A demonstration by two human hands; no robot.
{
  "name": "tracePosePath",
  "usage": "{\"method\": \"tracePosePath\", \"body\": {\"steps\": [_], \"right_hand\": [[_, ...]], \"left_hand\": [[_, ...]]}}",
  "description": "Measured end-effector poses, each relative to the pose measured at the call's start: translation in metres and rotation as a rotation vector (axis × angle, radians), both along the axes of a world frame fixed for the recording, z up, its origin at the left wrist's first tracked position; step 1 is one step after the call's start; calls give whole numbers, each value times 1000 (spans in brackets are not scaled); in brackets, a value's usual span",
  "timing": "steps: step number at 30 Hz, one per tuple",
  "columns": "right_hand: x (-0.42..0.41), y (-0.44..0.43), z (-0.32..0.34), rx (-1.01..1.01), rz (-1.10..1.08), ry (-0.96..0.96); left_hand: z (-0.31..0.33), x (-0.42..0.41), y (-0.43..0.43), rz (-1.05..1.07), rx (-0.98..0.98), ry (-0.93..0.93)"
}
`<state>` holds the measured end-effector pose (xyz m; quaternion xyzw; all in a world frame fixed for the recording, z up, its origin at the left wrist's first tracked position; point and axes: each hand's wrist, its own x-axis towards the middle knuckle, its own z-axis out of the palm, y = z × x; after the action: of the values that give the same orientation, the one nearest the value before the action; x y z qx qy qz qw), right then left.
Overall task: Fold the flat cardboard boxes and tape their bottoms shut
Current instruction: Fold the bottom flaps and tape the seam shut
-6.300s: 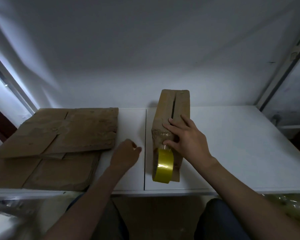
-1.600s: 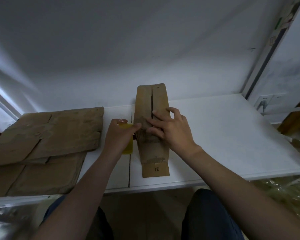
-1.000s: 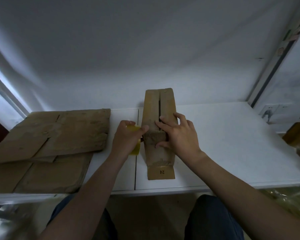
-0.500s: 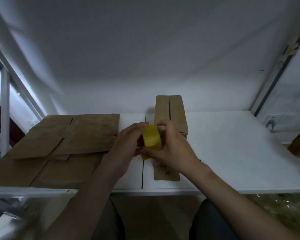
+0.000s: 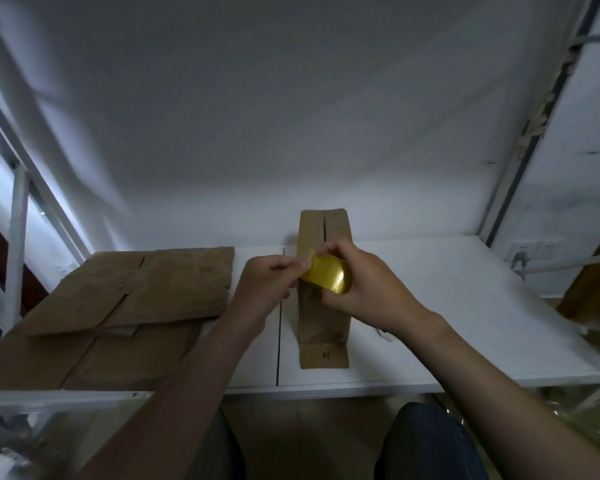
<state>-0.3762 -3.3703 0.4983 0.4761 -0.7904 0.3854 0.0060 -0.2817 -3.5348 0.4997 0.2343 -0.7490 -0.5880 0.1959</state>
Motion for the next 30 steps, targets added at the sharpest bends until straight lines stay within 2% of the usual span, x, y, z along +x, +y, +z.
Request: {"method": "tracePosePath", "body": {"steps": [7,13,18,21,26,28,30], "right_hand": [[-13,23,17,91,90,92],[-19,32,21,132,108,151],[-24,38,19,173,135,182],[-27,40,13,110,153,123],[-34,39,14,-28,135,107],[-38,38,17,15,130,105],[-45,37,16,143,121,159]], "left_hand": [[7,-7,5,-11,-77,-26],[9,-7,16,-29,-18,-24],[8,-8,14,-41,-141,-22],[5,-8,12,-12,-78,-7],[0,-10,8,32,-99,36],[-4,-10,7,48,-115,31],[-6,-9,4,82,-86,46]]}}
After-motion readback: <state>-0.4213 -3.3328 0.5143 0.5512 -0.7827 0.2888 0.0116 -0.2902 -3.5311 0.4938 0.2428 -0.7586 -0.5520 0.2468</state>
